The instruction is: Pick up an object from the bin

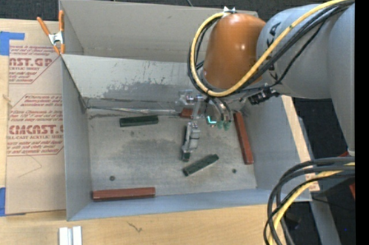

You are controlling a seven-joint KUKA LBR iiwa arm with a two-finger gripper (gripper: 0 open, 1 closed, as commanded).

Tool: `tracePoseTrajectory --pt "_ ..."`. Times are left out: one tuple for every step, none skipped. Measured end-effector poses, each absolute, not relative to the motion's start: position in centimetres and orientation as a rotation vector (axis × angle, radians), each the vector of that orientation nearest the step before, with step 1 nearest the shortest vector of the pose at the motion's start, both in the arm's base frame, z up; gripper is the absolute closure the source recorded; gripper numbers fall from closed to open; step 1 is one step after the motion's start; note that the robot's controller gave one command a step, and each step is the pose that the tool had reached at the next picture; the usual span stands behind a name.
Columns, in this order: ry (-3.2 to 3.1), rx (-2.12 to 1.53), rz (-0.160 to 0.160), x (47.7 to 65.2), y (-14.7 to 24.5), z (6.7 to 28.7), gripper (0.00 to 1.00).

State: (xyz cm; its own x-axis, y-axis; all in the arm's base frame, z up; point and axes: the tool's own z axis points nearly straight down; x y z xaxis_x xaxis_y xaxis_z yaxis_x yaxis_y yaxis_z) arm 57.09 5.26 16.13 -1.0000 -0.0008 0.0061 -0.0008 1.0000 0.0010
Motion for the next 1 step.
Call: tracePoseTrajectory --pt "-3.143 0.001 -0.002 57.27 5.24 16.53 0.00"
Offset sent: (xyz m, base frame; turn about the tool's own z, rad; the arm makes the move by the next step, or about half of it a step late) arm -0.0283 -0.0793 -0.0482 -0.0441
